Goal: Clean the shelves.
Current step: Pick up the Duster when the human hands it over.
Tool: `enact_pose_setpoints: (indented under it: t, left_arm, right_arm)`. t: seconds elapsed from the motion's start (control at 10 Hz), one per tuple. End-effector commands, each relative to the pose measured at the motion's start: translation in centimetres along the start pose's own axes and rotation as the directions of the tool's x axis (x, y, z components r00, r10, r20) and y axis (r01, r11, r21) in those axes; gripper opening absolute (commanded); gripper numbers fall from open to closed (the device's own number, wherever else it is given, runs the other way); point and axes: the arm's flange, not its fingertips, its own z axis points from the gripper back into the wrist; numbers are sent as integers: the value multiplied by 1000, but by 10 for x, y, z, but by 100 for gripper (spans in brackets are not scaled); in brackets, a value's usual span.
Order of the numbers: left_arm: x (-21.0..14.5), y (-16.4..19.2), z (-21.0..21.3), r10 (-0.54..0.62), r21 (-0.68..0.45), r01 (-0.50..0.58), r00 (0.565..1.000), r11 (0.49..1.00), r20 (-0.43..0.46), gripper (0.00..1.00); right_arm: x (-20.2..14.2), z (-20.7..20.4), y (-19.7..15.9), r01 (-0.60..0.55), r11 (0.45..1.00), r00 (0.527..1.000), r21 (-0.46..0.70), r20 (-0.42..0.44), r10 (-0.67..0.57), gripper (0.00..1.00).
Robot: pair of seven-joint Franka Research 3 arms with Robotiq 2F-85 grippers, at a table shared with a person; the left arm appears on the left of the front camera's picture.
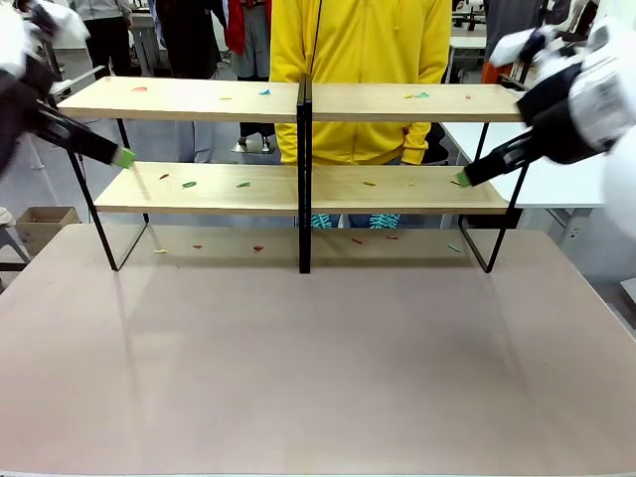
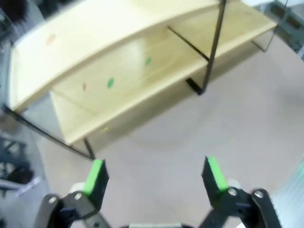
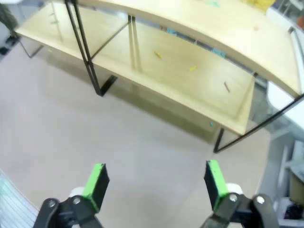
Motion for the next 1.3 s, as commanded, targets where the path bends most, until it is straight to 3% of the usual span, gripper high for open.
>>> enact_pose_setpoints:
  t: [0.0,0.4,0.6,0.8,1.2]
  left_arm:
    - [-99,-43,30,132,-64,-133,991,989,-21,100]
    - [-86,-45,41,253,-78,-248,966,966,56,100]
    - [-79,-48,42,289,-2,-291,947,957,137,100]
    - [-82,-46,51,293,38,-315,915,948,276,100]
    - [-82,-39,41,274,39,-290,934,956,231,100]
  right_arm:
    - [-35,36,28,104,994,994,-12,-40,-105,100]
    - [-21,70,43,93,995,995,-20,-30,-94,100]
    - [-15,68,42,76,997,997,-23,-33,-77,100]
    - [-11,64,39,81,997,996,-6,-37,-82,100]
    - [-8,55,33,101,995,994,-6,-44,-101,100]
